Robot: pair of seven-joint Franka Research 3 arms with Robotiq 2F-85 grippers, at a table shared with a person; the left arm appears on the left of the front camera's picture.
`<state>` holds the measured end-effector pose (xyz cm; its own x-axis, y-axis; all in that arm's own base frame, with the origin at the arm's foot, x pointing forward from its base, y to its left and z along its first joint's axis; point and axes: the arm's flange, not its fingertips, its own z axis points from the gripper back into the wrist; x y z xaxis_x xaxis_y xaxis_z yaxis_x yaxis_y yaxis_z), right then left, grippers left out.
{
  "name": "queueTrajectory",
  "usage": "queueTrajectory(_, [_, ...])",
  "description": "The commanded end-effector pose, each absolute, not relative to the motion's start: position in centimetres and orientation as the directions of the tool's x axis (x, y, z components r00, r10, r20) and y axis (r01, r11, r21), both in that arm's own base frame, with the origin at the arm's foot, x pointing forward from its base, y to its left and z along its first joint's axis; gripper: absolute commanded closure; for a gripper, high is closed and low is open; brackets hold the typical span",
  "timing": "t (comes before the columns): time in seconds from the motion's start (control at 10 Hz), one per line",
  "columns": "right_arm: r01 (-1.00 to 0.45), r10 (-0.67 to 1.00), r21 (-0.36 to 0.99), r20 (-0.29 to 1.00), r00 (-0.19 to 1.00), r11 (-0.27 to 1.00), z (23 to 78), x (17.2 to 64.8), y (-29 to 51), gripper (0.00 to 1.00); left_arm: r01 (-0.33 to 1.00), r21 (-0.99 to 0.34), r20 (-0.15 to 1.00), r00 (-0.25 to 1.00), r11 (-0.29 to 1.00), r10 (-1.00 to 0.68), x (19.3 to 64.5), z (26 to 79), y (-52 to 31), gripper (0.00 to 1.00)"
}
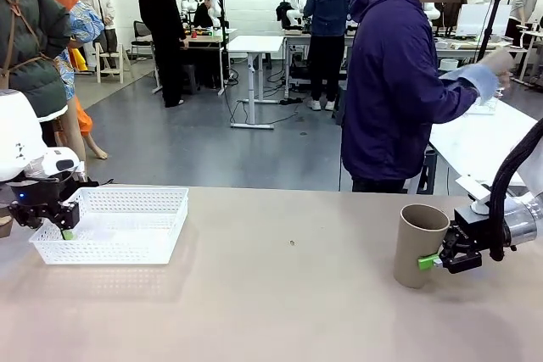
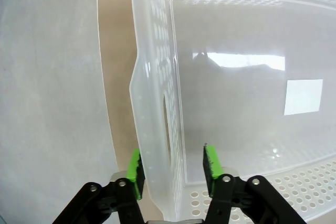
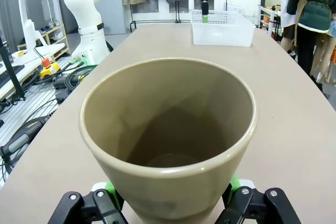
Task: Clean and organize the cups into the basket.
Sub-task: Pick up the Organizing basket and move it to the center of the table, then pick up the Reusable plastic cup from the right side of the table and place it inside the Organizing basket.
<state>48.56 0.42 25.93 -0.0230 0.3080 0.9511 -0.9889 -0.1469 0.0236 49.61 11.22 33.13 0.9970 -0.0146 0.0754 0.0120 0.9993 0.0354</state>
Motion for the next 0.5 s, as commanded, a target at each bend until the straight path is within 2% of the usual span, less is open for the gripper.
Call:
queueTrajectory(0.0, [-0.989, 0.288, -0.001, 0.957, -0.045, -0.15, 25.47, 48.32, 0.61, 0.74, 0.032, 0.024, 0.065, 0.997, 0.999, -0.034, 49.92, 33.23, 11.86, 1.0])
queueTrajectory(0.1, [-0.989, 0.288, -0.002, 0.956, -0.046, -0.151, 25.46, 48.31, 0.57, 0.74, 0.034, 0.026, 0.066, 0.997, 0.999, -0.036, 49.86, 33.24, 11.86, 1.0])
queueTrajectory(0.2, [-0.988, 0.288, -0.002, 0.956, -0.046, -0.152, 25.45, 48.3, 0.54, 1.0, 0.036, 0.027, 0.067, 0.997, 0.999, -0.037, 49.82, 33.3, 11.84, 1.0])
queueTrajectory(0.3, [-0.988, 0.288, -0.001, 0.956, -0.046, -0.153, 25.49, 48.3, 0.48, 0.74, 0.036, 0.029, 0.068, 0.997, 0.999, -0.038, 49.79, 33.31, 11.81, 1.0])
queueTrajectory(0.4, [-0.988, 0.288, -0.003, 0.956, -0.047, -0.153, 25.51, 48.3, 0.44, 1.0, 0.036, 0.029, 0.068, 0.997, 0.999, -0.037, 49.74, 33.32, 11.81, 1.0])
